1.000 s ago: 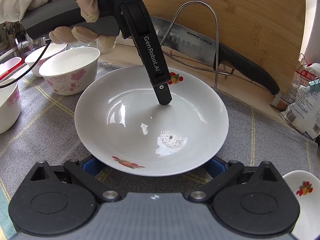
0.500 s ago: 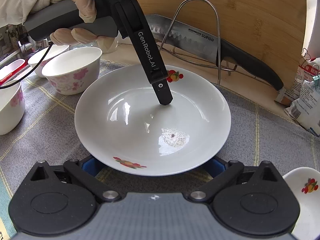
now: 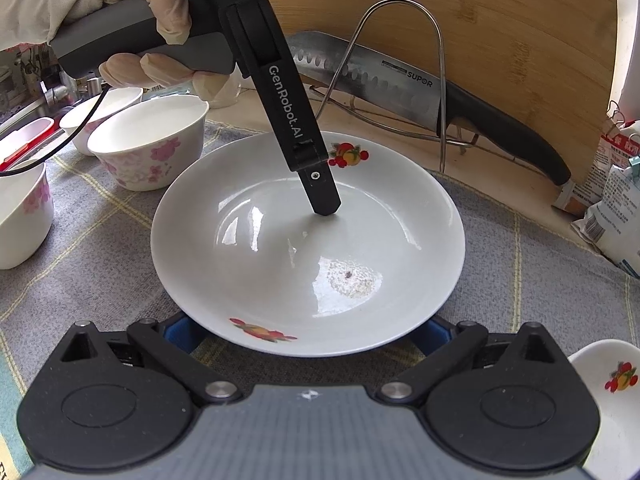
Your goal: Organize plates and bowls
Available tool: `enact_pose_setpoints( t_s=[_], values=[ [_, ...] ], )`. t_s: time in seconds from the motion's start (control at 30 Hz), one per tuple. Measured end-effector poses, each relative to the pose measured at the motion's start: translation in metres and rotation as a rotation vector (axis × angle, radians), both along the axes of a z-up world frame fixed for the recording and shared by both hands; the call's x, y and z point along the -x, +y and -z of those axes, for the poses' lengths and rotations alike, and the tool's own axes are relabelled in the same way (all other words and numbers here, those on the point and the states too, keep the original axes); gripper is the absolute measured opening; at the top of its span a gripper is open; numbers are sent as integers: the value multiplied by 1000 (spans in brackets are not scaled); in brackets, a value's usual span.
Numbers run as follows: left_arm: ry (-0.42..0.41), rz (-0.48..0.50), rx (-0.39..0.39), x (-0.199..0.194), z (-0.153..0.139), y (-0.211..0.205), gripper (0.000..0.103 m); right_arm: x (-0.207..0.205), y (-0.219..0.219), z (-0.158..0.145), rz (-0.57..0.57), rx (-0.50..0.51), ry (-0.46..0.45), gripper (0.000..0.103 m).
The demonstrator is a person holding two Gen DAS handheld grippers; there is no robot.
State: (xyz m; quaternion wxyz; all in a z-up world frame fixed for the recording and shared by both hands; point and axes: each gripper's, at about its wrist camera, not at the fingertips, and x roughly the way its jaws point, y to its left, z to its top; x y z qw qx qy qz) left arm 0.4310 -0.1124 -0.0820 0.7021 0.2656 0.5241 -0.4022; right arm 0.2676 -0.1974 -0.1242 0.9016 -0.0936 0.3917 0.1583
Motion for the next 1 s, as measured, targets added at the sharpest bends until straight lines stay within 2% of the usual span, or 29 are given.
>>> enact_pose_setpoints(
  t_s=[0.6,1.0],
  values=[
    [48,20,33,-6,-7,13,65,8,-1,0,1,-19,-27,103],
    [35,9,44,0,-14,18,65,11,-1,-11,-1,-12,-48,103]
  ],
)
